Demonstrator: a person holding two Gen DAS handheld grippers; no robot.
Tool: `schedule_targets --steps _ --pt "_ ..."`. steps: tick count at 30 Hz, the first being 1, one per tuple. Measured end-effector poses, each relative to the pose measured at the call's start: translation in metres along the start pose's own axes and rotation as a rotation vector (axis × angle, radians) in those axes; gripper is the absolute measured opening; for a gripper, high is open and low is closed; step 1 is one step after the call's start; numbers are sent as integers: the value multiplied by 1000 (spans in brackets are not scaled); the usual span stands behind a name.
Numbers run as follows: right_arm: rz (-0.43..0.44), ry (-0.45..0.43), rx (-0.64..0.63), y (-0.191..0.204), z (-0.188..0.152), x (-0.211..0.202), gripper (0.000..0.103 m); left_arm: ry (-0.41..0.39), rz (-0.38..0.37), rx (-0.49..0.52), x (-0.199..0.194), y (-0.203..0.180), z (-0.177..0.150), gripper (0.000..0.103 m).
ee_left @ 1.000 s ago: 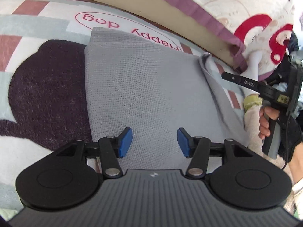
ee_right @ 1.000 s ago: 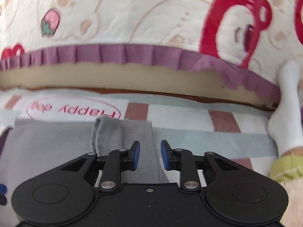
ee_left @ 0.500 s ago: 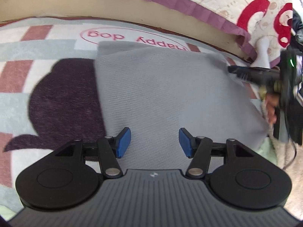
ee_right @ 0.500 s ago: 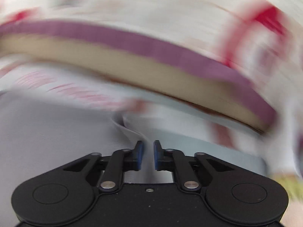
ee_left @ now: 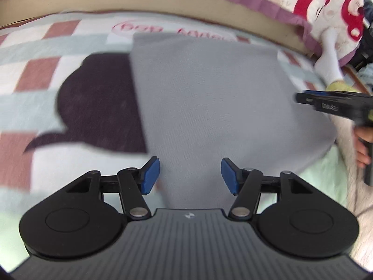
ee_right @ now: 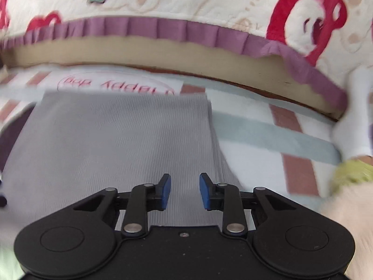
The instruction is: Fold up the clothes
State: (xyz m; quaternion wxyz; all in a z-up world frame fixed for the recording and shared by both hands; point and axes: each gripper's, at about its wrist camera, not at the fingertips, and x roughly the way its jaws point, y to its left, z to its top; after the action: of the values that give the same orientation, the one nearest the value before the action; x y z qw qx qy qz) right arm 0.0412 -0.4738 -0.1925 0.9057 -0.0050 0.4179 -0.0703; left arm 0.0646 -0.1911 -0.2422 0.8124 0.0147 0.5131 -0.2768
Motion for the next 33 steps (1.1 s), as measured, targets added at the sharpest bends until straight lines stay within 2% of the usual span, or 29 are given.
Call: schedule_targets --steps 2,4,6,8,9,11,15,17,19,21,23,25,26,29,31,33 --pt "99 -16 -30 18 -16 -18 33 20 11 -1 -6 1 -12 62" --pt "198 -32 -60 35 -32 -36 43 36 -9 -32 -11 6 -17 63" --pt "285 -41 -99 54 -47 -51 44 56 -94 -135 -14 19 -17 67" --pt "220 30 -205 75 -61 -43 41 57 -224 -294 -13 38 -18 72" --pt "186 61 -233 82 -66 -39 40 54 -280 -377 -12 48 -20 80" --pt "183 66 -201 81 -67 -42 40 49 -353 -514 -10 63 -25 82" --pt "190 60 -183 82 -70 -48 43 26 -368 -520 -8 57 -26 82" --pt "217 22 -190 86 -73 -53 44 11 -371 -503 -6 50 -27 82" --pt "258 -31 -209 93 -73 -60 45 -13 -353 -477 -6 42 -30 88" --pt "303 -89 -239 103 -73 -70 47 -22 -352 -456 -6 38 -30 87" --pt "320 -131 -290 114 -73 -75 48 -20 -371 -441 -5 38 -27 64" --pt "307 -160 -350 126 -76 -79 48 -20 -364 -420 -7 39 -24 24" --pt "304 -171 -378 132 -77 -82 48 -21 -354 -416 -8 40 -23 16" --pt "301 -196 -449 150 -80 -90 52 -38 -387 -449 -12 43 -22 13" --pt "270 -219 -514 163 -82 -90 66 -51 -399 -448 -15 42 -20 13" --pt "224 -229 -594 176 -84 -88 66 -64 -427 -449 -18 41 -16 13"
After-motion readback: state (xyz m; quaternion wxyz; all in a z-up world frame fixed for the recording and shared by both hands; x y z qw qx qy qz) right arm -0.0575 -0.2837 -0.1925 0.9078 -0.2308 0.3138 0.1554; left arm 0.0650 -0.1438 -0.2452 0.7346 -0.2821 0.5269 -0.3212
